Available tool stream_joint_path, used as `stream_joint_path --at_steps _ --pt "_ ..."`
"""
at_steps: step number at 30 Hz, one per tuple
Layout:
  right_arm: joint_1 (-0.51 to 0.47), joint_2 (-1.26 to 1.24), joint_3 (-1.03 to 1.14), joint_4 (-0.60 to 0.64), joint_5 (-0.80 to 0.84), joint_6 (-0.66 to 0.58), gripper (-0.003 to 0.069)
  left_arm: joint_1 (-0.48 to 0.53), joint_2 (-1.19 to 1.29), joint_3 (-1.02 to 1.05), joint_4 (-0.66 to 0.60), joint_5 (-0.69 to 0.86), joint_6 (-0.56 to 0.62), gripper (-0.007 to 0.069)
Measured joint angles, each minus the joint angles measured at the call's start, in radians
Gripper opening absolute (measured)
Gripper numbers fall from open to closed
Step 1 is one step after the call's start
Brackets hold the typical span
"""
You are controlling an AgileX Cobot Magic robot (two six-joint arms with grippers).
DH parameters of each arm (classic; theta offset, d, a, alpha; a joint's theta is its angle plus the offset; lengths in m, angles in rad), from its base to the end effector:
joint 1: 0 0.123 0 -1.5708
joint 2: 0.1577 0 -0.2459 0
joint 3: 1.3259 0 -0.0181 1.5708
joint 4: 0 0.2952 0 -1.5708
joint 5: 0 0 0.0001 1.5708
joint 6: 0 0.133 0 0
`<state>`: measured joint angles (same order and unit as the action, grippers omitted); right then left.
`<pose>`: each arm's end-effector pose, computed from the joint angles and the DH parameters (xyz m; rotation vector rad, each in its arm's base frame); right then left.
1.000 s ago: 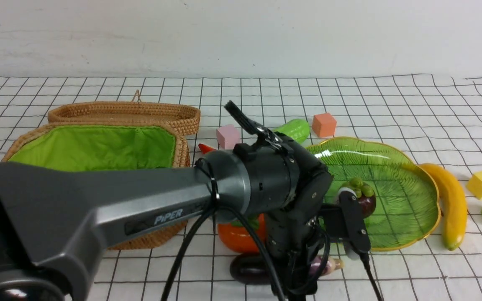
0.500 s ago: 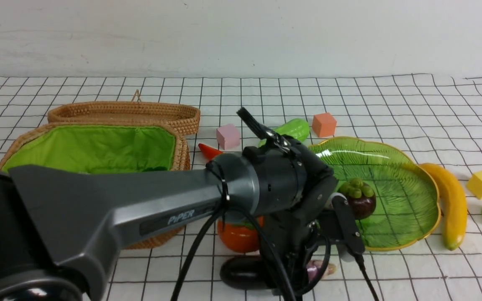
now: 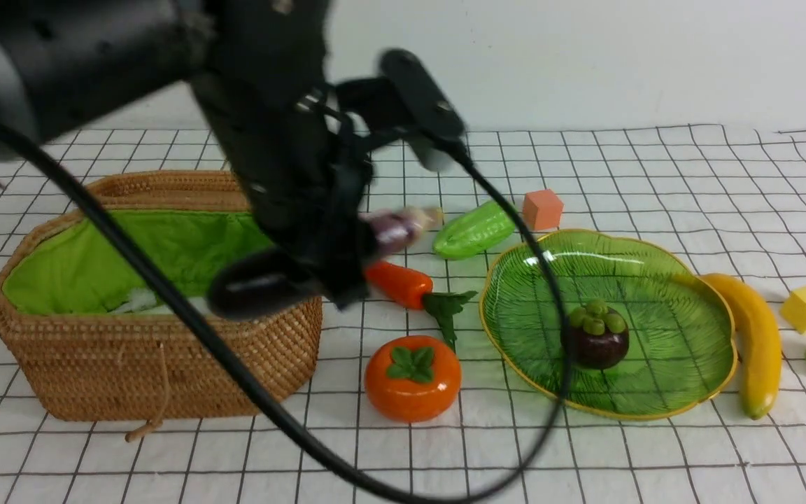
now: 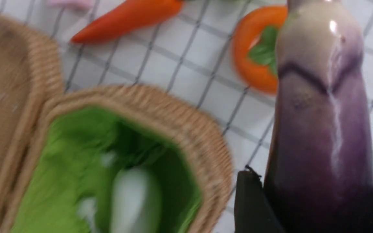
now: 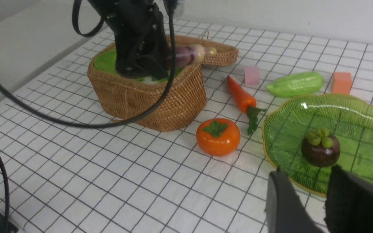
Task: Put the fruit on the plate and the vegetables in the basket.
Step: Use the left arm to grab an eggplant and put it into the left basket
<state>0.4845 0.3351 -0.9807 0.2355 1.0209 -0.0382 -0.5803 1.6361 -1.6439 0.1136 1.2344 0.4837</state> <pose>0.0904 0.0775 0.4147 -0.5105 1.8103 0.5804 0.3440 -0.2085 0.2888 1.3873 2.3196 0.1274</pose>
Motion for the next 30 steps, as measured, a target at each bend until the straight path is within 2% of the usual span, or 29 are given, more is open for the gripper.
stream_joint_path --at_steps 1,3,4,7,10,22,26,27,30 --pt "0.0 0.012 0.0 0.02 -0.019 -0.018 0.0226 0.076 -0.007 0.002 0.005 0.005 0.043 0.0355" --pt "0.0 0.023 0.0 0.034 -0.028 -0.034 0.0226 0.124 -0.008 0.003 0.009 0.006 0.093 0.0355" --pt "0.0 0.042 0.0 0.065 -0.041 -0.058 0.0226 0.196 0.0 0.007 0.015 0.005 0.169 0.0355" --pt "0.0 0.068 0.0 0.108 -0.043 -0.09 0.0226 0.271 0.022 0.008 0.03 0.004 0.298 0.0355" --pt "0.0 0.079 0.0 0.145 -0.041 -0.119 0.0228 0.312 0.05 0.01 0.038 -0.002 0.355 0.0355" --pt "0.0 0.08 0.0 0.157 -0.024 -0.134 0.0235 0.319 0.102 0.011 0.085 -0.048 0.371 0.0356" --pt "0.0 0.08 0.0 0.157 -0.014 -0.135 0.0235 0.319 0.102 0.011 0.089 -0.052 0.35 0.0424" --pt "0.0 0.08 0.0 0.157 -0.014 -0.136 0.0235 0.319 0.102 0.011 0.089 -0.053 0.317 0.0491" --pt "0.0 0.08 0.0 0.157 -0.014 -0.136 0.0235 0.319 0.102 0.011 0.086 -0.053 0.244 0.0563"
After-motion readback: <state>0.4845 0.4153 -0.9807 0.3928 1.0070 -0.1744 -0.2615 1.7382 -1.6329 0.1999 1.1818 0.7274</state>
